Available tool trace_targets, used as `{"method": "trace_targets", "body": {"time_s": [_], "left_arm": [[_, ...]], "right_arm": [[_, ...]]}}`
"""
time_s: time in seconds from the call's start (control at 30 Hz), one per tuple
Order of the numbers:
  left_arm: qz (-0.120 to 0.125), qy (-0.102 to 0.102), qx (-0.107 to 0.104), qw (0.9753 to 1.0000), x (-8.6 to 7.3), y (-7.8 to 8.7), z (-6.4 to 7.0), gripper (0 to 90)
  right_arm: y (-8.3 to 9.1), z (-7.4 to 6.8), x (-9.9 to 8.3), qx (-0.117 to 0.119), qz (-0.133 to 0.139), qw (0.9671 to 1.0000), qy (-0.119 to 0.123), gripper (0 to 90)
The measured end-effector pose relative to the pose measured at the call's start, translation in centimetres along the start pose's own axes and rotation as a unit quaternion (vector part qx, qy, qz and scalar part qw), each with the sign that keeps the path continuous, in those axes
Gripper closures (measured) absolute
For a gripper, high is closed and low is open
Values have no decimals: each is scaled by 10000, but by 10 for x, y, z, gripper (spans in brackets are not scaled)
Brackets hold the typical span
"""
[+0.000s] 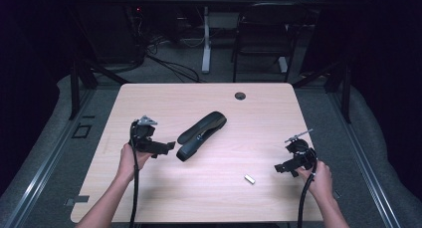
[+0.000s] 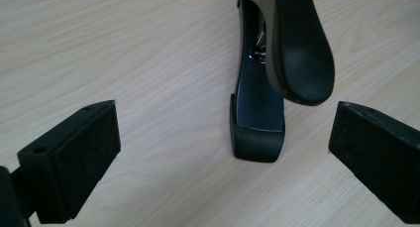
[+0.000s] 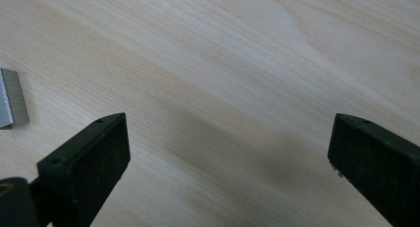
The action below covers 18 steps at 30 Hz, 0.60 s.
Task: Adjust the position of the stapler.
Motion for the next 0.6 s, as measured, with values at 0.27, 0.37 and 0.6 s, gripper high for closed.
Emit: {"method": "trace_targets", "body": {"time_s": [0.27, 0.37, 0.6], "left_arm": [[-28, -130, -26, 9999, 8, -10, 10, 0], [-64, -166, -31, 9998, 10, -16, 14, 0], [-132, -197, -49, 9997, 13, -23, 19, 7]], "right_arm": [[0, 0, 0, -2, -13, 10000, -53, 25], [0, 0, 0, -13, -19, 10000, 7, 25], [-1, 1, -1, -17, -72, 10000, 60, 28]]}}
Point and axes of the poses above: each handheld gripper's, and its own axes: y roughly backward along the jaws, x roughly out of its top, z roughly to its right, the point moved 8 cm from there along -y, roughly forward along the jaws, and after that the axes turned 2 degrees about -z, right-handed, at the moved point
